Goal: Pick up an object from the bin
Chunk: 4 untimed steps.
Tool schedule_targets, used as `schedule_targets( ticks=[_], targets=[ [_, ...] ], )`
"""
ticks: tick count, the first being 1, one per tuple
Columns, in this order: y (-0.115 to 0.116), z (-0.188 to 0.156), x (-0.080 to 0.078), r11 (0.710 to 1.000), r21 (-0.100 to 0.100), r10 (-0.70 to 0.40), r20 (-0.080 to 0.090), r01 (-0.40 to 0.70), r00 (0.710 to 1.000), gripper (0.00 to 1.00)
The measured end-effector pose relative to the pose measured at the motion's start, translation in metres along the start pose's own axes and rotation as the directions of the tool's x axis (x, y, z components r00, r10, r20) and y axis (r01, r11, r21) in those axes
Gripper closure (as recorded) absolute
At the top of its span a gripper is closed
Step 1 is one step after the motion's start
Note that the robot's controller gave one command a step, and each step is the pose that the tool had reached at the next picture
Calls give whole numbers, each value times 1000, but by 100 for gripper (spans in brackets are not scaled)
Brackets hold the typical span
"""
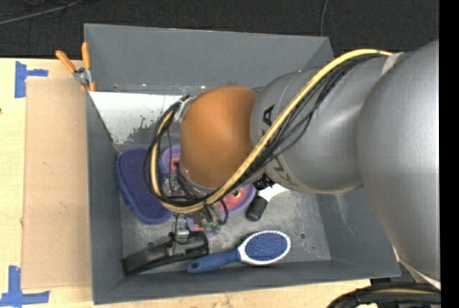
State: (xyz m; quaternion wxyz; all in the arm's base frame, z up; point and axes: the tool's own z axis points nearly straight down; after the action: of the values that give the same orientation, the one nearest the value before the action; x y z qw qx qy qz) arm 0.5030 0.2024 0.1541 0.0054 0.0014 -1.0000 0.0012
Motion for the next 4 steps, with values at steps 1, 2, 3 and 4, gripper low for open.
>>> schedule_targets(
  ticks=[1,2,3,4],
  targets=[
    [-1,-4,-2,1000,-2,5,7,-5,1000,0],
    [-36,60,21,976,-1,-216,8,216,976,0],
    [-45,30,31,977,0,-214,6,214,977,0],
    [-43,62,23,970,0,-241,13,241,970,0]
  ],
)
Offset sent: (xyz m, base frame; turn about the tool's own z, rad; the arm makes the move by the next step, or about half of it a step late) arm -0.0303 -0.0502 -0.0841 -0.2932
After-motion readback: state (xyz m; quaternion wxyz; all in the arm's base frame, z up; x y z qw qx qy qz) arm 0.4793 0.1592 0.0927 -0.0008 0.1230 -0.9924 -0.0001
